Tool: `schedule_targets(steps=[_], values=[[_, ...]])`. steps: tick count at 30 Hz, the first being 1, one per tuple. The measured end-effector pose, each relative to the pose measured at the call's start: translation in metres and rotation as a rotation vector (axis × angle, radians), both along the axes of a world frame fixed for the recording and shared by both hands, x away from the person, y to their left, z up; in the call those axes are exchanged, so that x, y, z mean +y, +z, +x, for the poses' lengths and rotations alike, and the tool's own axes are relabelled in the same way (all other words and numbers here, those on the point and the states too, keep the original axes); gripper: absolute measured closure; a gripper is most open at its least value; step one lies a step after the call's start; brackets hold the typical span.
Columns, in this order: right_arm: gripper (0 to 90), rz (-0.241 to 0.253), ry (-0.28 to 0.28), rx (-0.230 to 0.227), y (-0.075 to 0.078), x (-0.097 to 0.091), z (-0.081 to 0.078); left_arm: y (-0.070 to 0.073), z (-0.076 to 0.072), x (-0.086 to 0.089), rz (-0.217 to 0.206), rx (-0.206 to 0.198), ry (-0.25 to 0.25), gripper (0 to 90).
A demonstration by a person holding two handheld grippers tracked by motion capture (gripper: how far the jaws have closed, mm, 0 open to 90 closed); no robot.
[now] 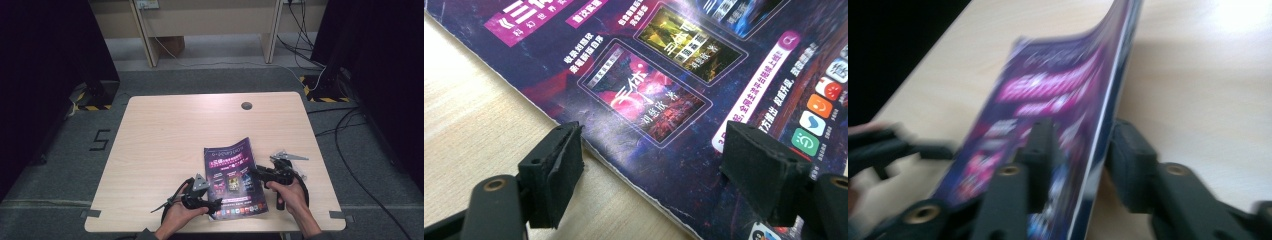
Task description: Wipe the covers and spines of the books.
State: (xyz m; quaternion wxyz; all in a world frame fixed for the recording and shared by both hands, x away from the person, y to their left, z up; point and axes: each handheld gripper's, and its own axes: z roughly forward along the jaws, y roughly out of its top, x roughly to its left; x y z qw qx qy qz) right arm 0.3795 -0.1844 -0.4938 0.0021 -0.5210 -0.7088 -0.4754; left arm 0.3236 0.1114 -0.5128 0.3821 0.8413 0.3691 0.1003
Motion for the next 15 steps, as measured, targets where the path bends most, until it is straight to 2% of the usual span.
schedule_targets(steps=[1,2,3,5,6,7,8,11,12,15], values=[[67.9,0.001,0.030,0.003,-0.003,0.004,-0.001,0.000,0.000,0.000,0.000,-0.002,0.000,23.5],[67.8,-0.047,0.057,0.001,-0.004,0.010,-0.003,0.000,0.000,0.000,0.000,-0.002,0.000,23.5],[67.8,-0.047,0.057,0.001,-0.004,0.010,-0.003,0.000,0.000,0.000,0.000,-0.002,-0.002,23.5],[66.3,-0.134,0.083,-0.020,-0.001,0.017,-0.003,-0.001,-0.001,0.001,-0.003,-0.007,0.001,23.6],[66.8,-0.141,0.087,-0.031,0.000,0.018,-0.003,-0.001,-0.001,0.001,-0.004,-0.009,0.002,23.5],[71.0,-0.164,0.099,-0.041,0.002,0.018,-0.004,-0.001,-0.001,0.001,-0.004,-0.008,0.001,23.6],[72.2,-0.174,0.108,-0.053,0.002,0.017,-0.004,-0.001,-0.001,0.001,-0.004,-0.008,0.000,23.6],[72.6,-0.172,0.114,-0.052,0.003,0.016,-0.003,-0.001,-0.001,0.001,-0.005,-0.009,0.001,23.7],[72.7,-0.191,0.124,-0.066,0.004,0.018,-0.003,-0.001,-0.001,0.001,-0.004,-0.007,0.002,23.7],[72.9,-0.203,0.138,-0.073,0.006,0.019,-0.002,0.000,-0.002,0.001,0.001,-0.006,0.007,24.2]])
